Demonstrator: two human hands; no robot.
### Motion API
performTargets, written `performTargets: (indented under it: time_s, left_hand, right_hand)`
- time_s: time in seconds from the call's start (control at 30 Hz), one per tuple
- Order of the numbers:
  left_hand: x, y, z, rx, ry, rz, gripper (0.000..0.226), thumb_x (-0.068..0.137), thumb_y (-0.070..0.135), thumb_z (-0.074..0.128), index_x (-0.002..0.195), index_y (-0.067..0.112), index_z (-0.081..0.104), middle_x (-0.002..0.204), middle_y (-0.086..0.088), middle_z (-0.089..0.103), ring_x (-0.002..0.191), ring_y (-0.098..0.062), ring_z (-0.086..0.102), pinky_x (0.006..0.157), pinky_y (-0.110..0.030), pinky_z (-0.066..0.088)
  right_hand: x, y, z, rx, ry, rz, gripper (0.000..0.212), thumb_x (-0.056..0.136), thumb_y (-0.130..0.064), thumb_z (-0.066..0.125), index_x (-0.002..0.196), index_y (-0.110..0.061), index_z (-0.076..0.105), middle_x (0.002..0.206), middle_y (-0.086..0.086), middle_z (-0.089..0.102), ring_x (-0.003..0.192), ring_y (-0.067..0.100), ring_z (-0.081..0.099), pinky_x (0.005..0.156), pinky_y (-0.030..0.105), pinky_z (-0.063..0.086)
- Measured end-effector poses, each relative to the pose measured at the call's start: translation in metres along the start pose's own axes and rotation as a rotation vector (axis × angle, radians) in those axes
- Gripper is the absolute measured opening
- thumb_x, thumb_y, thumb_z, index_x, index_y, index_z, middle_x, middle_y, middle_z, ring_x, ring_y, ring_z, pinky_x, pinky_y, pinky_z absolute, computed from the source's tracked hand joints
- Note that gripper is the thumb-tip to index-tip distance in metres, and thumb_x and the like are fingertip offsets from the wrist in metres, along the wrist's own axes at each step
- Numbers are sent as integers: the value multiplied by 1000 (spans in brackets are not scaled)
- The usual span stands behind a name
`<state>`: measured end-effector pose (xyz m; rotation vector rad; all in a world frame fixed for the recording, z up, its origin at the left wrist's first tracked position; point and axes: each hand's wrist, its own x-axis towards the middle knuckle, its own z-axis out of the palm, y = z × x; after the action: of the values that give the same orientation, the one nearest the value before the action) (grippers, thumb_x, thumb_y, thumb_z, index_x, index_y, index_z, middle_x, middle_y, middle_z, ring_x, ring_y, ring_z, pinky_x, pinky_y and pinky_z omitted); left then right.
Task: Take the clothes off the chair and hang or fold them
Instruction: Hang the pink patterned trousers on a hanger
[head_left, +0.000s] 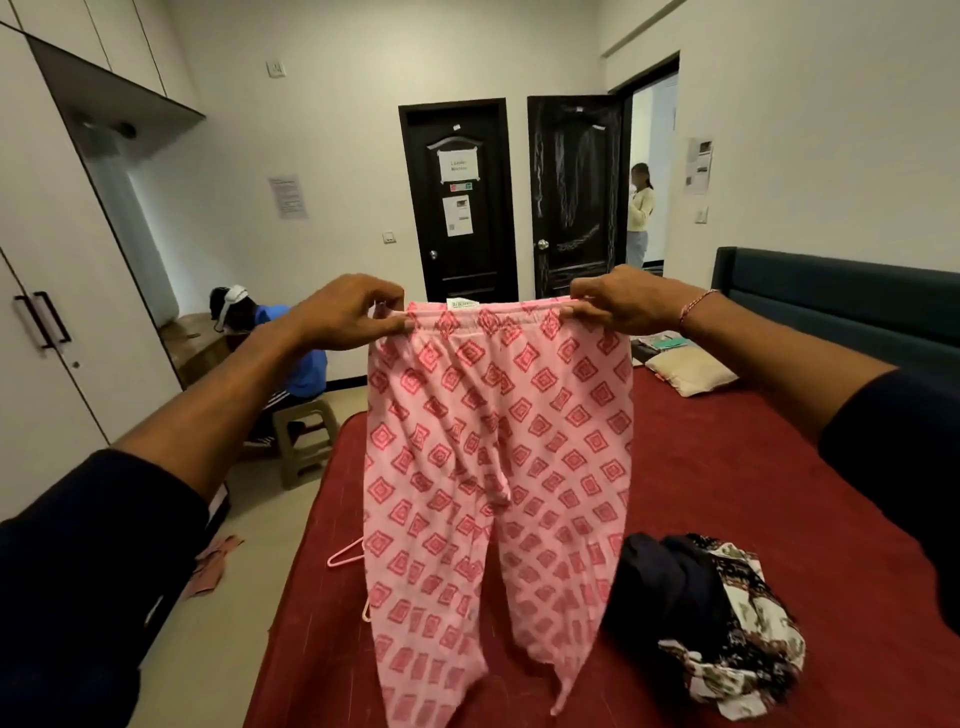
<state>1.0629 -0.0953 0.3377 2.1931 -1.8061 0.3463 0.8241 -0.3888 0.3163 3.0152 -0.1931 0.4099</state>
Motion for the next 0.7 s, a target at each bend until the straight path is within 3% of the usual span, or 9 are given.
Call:
performTargets:
  time_s: [0.1, 0.2, 0.27, 0.33, 0.43, 0.53, 0.63, 0.7]
  left_hand:
    - [-3, -7, -7, 23, -80, -19, 75, 67, 88, 46, 89, 21, 70, 89, 8, 58, 89, -13, 43, 74, -24, 37]
    - [-2, -5, -7, 43, -73, -46, 67, 74, 78, 61, 86, 13, 71, 86, 2, 61, 90, -19, 46, 71, -32, 39]
    - [0, -3, -5, 34, -32, -83, 41, 85, 56, 68, 74, 17, 65, 73, -2, 62, 73, -22, 53, 62, -33, 39]
    - [1, -3, -3, 39, 21, -144, 33, 90, 43, 68, 68, 20, 59, 68, -3, 60, 64, -22, 53, 56, -32, 37]
    - [2, -3, 2, 90, 93, -193, 31, 91, 39, 68, 73, 17, 55, 71, -2, 58, 66, -21, 51, 54, -31, 35]
    - [6, 1, 6, 84, 162, -226, 23, 91, 33, 70, 92, 15, 55, 86, -4, 61, 76, -22, 55, 60, -32, 40]
    - [11, 6, 8, 65, 192, -262, 38, 93, 28, 68, 124, 13, 53, 101, -9, 64, 90, -27, 61, 75, -38, 50]
    - [15, 5, 9, 146, 186, -241, 33, 96, 28, 63, 123, 9, 63, 107, -13, 70, 89, -27, 63, 73, -35, 48]
  right_hand:
    - [-2, -1, 2, 49, -9, -22, 51, 97, -56, 35, 96, -13, 62, 85, 3, 72, 79, 24, 71, 66, 31, 59]
    - [2, -1, 5, 51, -18, -41, 47, 101, -51, 40, 107, -15, 70, 86, -3, 72, 77, 16, 70, 61, 14, 53]
    - [6, 0, 5, 28, 30, -22, 32, 102, -45, 46, 93, -19, 62, 83, -2, 68, 78, 22, 69, 61, 18, 51]
    - [9, -1, 5, 67, 70, 30, 21, 101, -43, 50, 94, -23, 52, 84, 0, 69, 81, 25, 70, 66, 32, 58]
    - [9, -8, 1, 122, 146, 138, 34, 94, -49, 60, 110, -25, 43, 82, 4, 67, 80, 25, 68, 68, 38, 58]
    - [12, -15, -4, 31, 225, 206, 47, 90, -53, 65, 124, -21, 59, 85, 7, 71, 81, 24, 68, 77, 42, 60]
    - [14, -20, -6, -21, 270, 249, 37, 91, -52, 65, 98, -19, 77, 75, 3, 71, 71, 22, 67, 70, 40, 60]
    - [16, -24, -5, -2, 318, 265, 37, 92, -50, 65, 93, -16, 78, 77, 5, 70, 74, 25, 67, 69, 40, 59]
